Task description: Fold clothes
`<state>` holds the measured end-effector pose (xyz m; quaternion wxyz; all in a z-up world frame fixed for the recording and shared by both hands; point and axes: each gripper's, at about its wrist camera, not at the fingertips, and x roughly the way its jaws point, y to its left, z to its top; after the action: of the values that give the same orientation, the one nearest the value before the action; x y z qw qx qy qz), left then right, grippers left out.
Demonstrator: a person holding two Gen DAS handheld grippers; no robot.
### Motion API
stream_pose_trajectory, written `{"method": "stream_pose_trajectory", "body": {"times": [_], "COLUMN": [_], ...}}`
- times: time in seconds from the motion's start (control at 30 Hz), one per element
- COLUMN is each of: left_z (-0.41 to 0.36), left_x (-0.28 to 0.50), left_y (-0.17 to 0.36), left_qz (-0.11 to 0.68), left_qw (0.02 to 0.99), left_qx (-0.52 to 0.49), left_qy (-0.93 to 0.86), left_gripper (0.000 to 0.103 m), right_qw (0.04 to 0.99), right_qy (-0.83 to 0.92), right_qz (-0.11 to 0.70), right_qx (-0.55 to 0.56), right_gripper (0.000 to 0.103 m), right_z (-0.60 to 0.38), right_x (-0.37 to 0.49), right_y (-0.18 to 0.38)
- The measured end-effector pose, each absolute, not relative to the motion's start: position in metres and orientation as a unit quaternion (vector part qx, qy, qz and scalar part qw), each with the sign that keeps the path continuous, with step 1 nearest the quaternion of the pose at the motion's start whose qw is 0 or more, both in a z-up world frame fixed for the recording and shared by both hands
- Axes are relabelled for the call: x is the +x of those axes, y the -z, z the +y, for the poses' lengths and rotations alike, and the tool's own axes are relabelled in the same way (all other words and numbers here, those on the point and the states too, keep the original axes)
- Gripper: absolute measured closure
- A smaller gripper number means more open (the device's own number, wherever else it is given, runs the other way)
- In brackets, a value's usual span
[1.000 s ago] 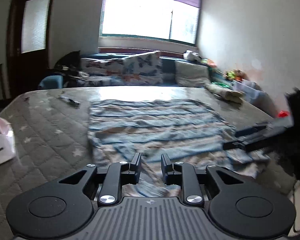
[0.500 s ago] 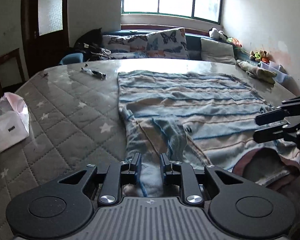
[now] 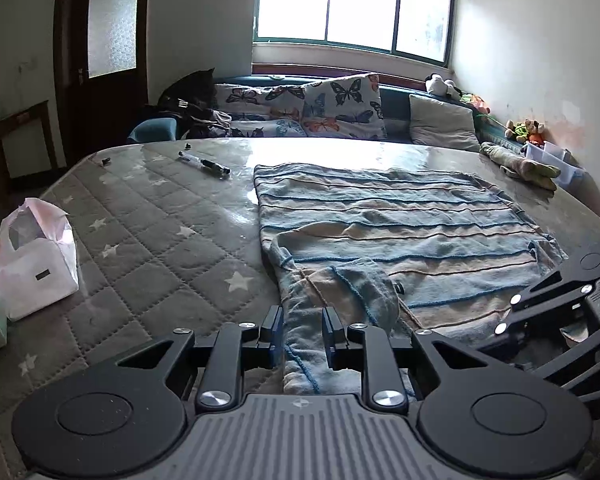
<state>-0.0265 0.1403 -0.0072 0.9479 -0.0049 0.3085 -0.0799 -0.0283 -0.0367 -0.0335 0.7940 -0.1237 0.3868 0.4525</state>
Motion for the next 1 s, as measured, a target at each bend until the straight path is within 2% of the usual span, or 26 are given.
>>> {"method": "stream_pose_trajectory", "body": {"times": [0.03,0.23,0.43,0.7,0.77,1.0], "left_z": [0.139,0.130,0.120,0.112,0.111,0.113], "left_x": [-0.025,-0.021,-0.020,-0.036,-0.040,-0.046], "left_y": [0.007,0.009,0.020,0.025,0.025,0.027], "left_qz": [0.309,0.311,0.326,0.320,0.319,0.322], "left_qw": [0.948,0.945,0.938,0.937,0.936,0.934], "left_qx": [-0.004,0.007,0.019,0.034,0.030,0.019], "left_qy": [0.082,0.100,0.120,0.138,0.142,0.150], "left_gripper": [0.078,0.068,0.066,0.058,0.058,0.057], "right_qw": [0.794,0.807,0.798,0.823,0.825,0.820], "right_qy": [-0.453,-0.457,-0.460,-0.425,-0.422,-0.423], "right_qz": [0.385,0.346,0.355,0.350,0.349,0.353], "right_qx": [-0.124,-0.142,-0.158,-0.138,-0.140,-0.157], "right_gripper": [0.098,0.099,0.092,0.091,0.084,0.084], "right_z": [-0.037,-0.043,-0.045,-0.046,-0.038,0.002], "right_x": [-0.029,-0.048,-0.051,-0.014,-0.003,0.030], "right_y": [0.033,0.016,0.016,0.001,0.002,0.018]}}
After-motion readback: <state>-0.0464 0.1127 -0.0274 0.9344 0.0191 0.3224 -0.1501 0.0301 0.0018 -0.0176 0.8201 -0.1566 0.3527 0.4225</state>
